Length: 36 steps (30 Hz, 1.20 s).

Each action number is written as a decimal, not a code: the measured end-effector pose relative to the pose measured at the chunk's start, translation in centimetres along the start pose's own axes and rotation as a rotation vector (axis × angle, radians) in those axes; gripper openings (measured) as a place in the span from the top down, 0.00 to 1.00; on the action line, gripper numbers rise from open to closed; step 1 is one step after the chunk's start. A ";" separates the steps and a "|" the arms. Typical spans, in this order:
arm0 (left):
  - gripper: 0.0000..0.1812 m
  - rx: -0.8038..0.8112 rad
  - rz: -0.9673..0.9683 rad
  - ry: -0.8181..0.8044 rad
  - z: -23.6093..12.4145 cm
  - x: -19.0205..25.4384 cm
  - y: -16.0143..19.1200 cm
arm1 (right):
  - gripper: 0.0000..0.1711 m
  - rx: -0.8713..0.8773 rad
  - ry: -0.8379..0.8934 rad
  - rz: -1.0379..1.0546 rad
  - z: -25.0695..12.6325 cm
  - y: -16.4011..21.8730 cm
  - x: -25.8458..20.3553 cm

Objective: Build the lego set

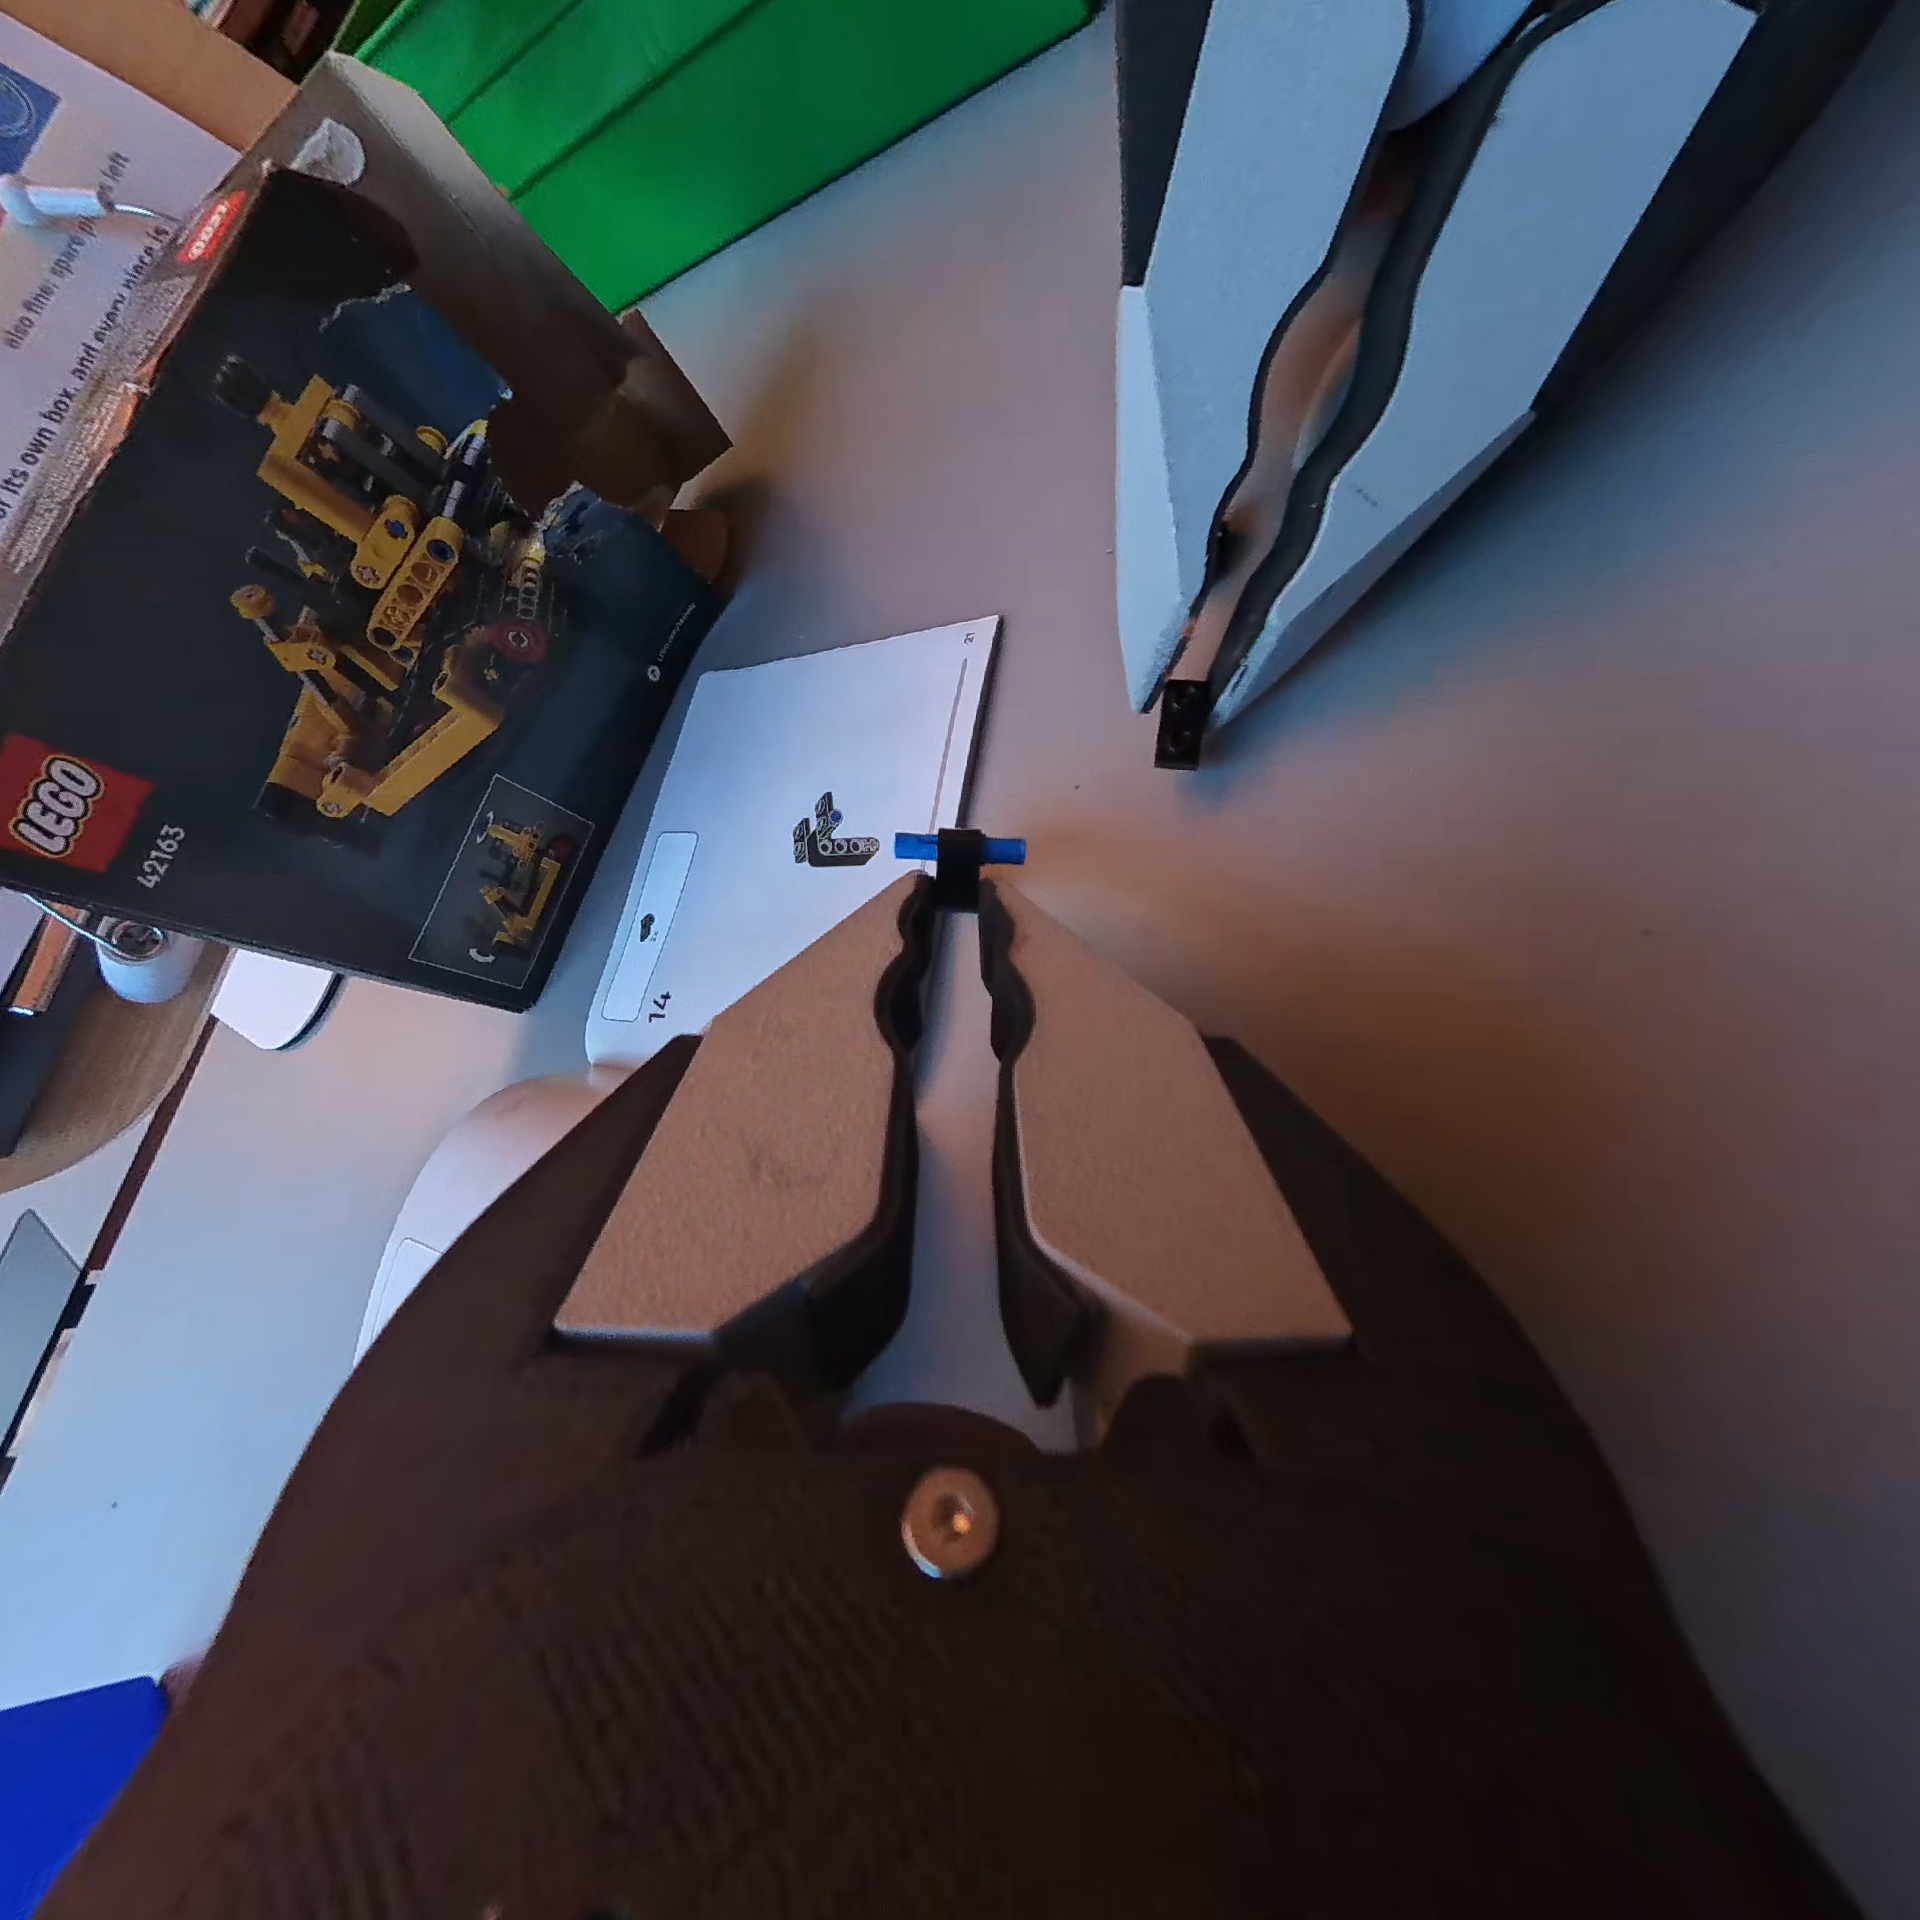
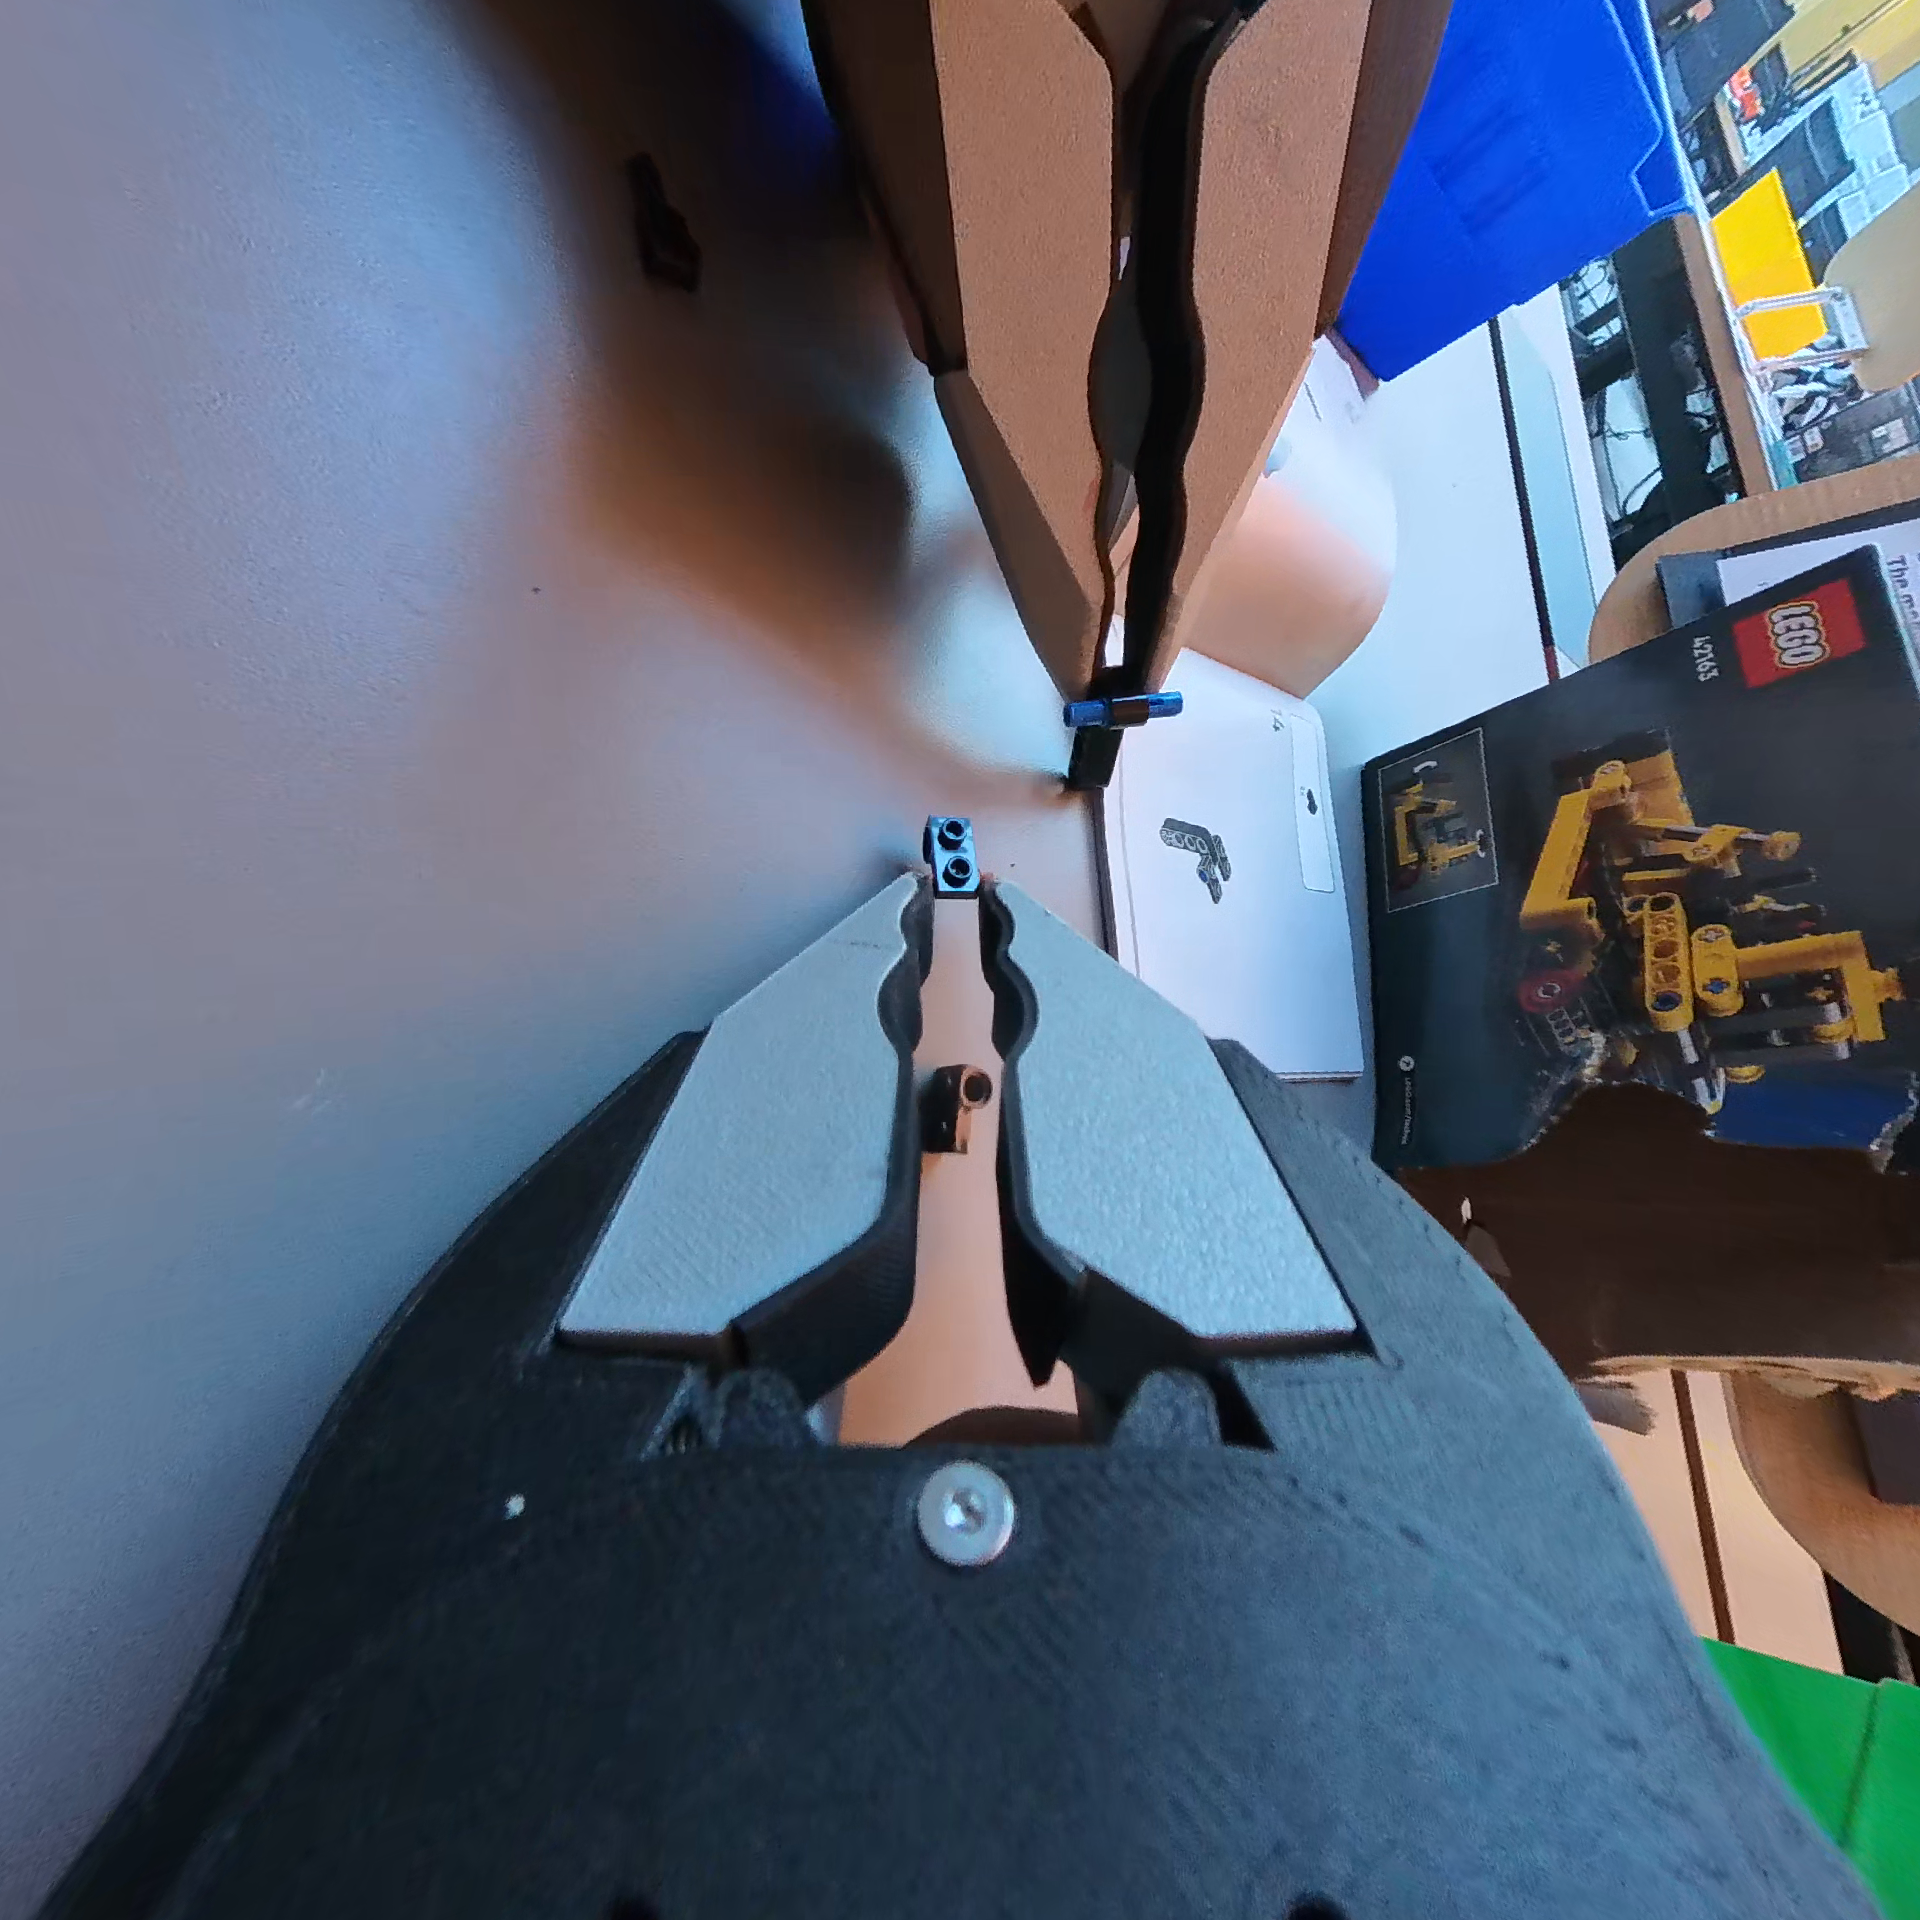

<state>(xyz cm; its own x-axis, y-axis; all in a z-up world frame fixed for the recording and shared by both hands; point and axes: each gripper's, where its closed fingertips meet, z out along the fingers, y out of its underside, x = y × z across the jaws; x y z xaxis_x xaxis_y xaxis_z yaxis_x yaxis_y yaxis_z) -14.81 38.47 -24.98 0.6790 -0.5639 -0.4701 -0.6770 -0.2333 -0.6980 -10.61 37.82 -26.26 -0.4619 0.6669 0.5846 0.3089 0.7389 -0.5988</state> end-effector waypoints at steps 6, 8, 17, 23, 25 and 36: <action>0.98 0.012 0.004 -0.004 -0.1 0.0 -0.2 | 0.97 0.001 0.004 0.009 0.0 0.0 0.2; 0.98 0.021 0.017 0.000 -0.1 0.1 -0.3 | 0.97 0.002 0.008 0.013 -0.1 0.0 0.2; 0.97 0.087 0.115 0.032 -0.1 1.6 -1.6 | 0.97 0.064 0.052 0.133 -0.9 -0.3 2.0; 0.97 0.101 0.158 0.054 -0.1 2.4 -1.9 | 0.97 0.092 0.066 0.187 -1.3 -0.4 2.7; 0.97 0.117 0.166 0.063 -0.2 2.7 -2.2 | 0.97 0.099 0.064 0.199 -1.3 -0.5 2.8; 0.97 0.162 0.162 0.098 -0.4 3.5 -3.2 | 0.97 0.152 0.033 0.258 -1.7 -1.3 2.8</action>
<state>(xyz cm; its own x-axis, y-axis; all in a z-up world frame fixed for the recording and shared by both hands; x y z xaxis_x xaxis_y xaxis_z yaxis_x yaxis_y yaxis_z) -10.39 36.91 -24.19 0.5293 -0.6597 -0.5335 -0.7148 -0.0080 -0.6993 -10.93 38.94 -22.93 -0.3563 0.8356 0.4181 0.2832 0.5230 -0.8039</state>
